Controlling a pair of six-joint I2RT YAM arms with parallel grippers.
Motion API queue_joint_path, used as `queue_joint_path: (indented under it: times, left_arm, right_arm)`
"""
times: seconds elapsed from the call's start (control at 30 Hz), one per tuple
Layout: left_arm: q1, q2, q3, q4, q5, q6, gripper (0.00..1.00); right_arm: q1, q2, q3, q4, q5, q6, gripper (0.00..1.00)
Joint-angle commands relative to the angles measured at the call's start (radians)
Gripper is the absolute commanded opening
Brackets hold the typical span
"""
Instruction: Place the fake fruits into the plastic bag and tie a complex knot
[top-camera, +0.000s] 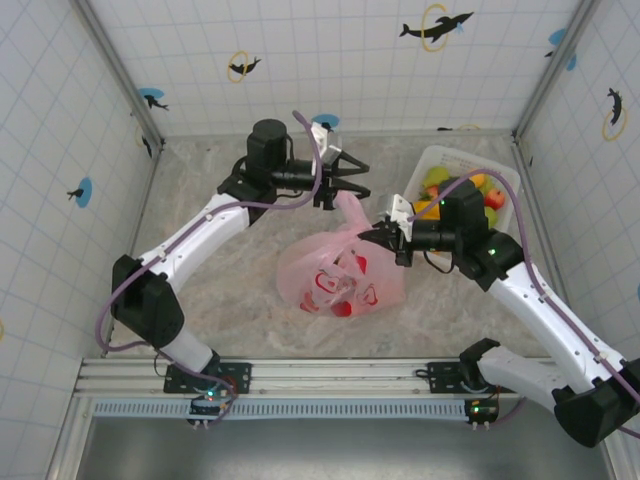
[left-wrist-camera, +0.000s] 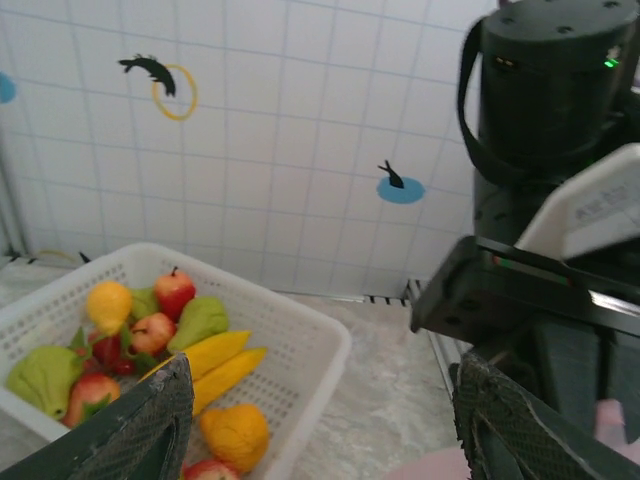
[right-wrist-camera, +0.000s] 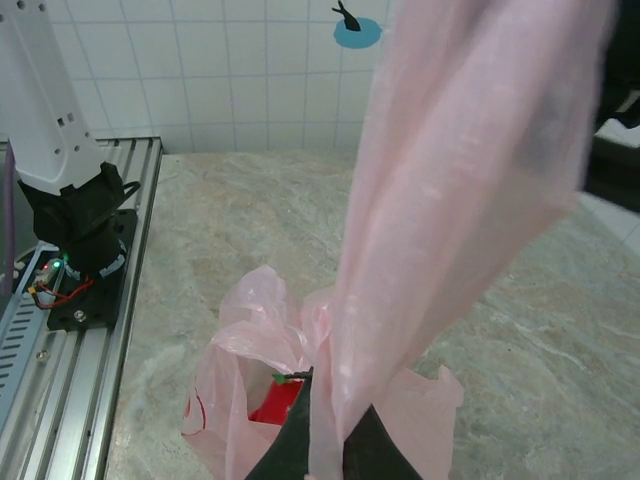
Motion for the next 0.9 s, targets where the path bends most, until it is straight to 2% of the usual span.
queue_joint_path:
  times: [0.0,0.13,0.43,0.63,0.87]
  left_arm:
    - [-0.001,-0.062,-0.053,-0.010,0.120,0.087,0.70]
    - [-0.019,-0.106,-0.078,-0.083,0.130,0.198,0.72]
    - [-0.053,-0.131,-0.065,-0.314,0.005,0.361,0.80]
    - [-0.070,-0.129,-0.049,-0.415,-0.132,0.394,0.86]
    - [-0.083,-0.083,-0.001,-0.524,-0.198,0.386,0.91]
  right_arm:
    - [-0.003,-0.010,-0.016,0.022,0.024,0.011,0.00]
    - [-0.004,-0.009,-0.015,0.022,0.056,0.016,0.00]
    - [0.004,-0.021,0.002,0.010,0.134,0.006,0.00]
    - [0.012,-0.039,0.003,0.019,0.164,0.000,0.00]
    - [0.040,-0.040,0.009,0.014,0.230,-0.018,0.00]
